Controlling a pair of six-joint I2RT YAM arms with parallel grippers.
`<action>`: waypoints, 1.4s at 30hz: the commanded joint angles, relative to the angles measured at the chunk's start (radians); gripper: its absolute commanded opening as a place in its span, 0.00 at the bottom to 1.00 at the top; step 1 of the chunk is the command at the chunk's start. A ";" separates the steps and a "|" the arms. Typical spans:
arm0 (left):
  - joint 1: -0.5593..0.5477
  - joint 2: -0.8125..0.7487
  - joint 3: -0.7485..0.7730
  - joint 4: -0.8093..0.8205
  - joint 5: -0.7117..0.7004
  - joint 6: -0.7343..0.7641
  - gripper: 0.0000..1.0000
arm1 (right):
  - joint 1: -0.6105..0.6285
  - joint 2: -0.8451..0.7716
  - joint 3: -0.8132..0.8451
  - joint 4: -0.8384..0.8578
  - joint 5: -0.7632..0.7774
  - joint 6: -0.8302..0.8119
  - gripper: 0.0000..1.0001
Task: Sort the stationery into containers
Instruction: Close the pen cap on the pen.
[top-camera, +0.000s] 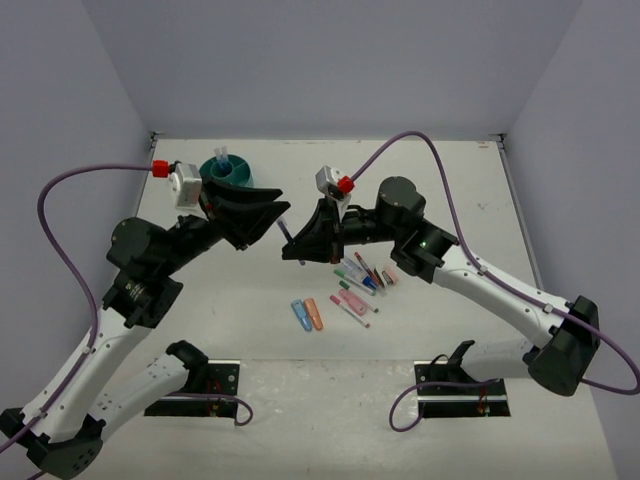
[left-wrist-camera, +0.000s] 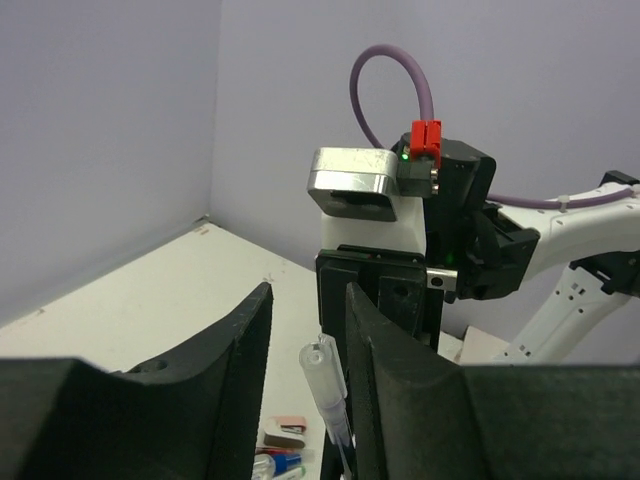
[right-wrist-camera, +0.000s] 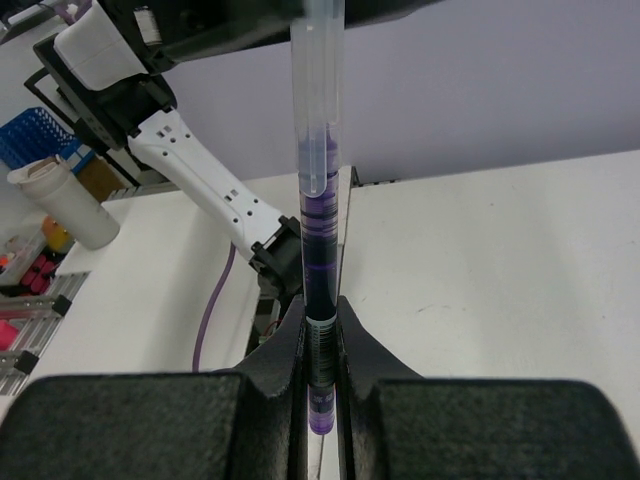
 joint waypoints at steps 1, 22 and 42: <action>-0.001 -0.003 -0.018 0.064 0.084 -0.004 0.26 | -0.007 -0.046 -0.002 0.026 -0.044 -0.004 0.00; -0.001 0.127 -0.122 -0.045 0.026 -0.136 0.00 | -0.008 0.023 0.330 -0.098 0.295 0.047 0.00; -0.015 0.063 -0.268 0.020 -0.026 -0.258 0.00 | -0.032 0.155 0.444 0.046 0.181 0.100 0.00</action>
